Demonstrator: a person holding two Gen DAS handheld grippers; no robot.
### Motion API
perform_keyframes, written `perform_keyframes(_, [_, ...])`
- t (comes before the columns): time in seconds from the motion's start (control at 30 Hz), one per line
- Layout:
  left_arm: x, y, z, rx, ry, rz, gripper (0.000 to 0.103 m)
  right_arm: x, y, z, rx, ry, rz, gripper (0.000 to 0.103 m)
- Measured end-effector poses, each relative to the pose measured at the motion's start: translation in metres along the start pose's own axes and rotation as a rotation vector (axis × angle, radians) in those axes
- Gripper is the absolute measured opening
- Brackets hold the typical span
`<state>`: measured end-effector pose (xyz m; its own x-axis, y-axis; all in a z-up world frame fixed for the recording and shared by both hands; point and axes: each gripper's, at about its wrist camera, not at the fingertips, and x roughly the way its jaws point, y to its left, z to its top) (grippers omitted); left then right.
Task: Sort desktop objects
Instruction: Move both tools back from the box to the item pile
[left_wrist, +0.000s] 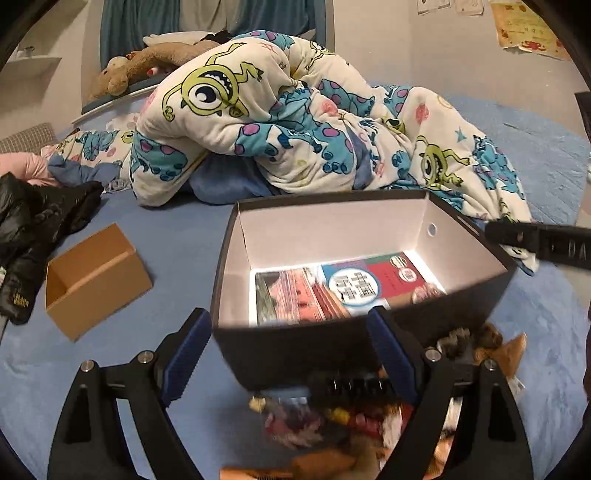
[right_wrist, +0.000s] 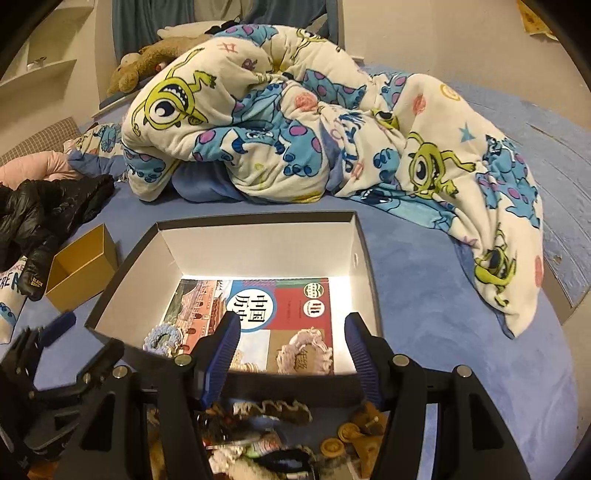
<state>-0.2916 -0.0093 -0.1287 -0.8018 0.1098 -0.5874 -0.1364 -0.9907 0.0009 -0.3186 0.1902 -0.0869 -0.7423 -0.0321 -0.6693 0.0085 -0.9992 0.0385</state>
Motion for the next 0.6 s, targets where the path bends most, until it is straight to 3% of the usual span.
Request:
perform_keyframes(0.1, [-0.012,-0.002,-0.018,-0.014,0.034,-0.064,0.088,-0.012,-0.005,-0.008,0.015,-0.006,0.002,0.060])
perform_keyframes(0.2, [-0.023,-0.008,-0.036,-0.014,0.044,-0.044,0.094,-0.024,-0.007,-0.020,-0.026,-0.034,0.004,0.060])
perform_keyframes(0.33, [-0.034,-0.011,-0.058,-0.063,0.064,-0.055,0.094,-0.036,-0.004,-0.038,-0.064,-0.049,-0.017,0.060])
perform_keyframes(0.6, [-0.040,-0.025,-0.096,-0.073,0.139,-0.081,0.094,-0.047,0.001,-0.075,-0.101,0.002,0.016,0.060])
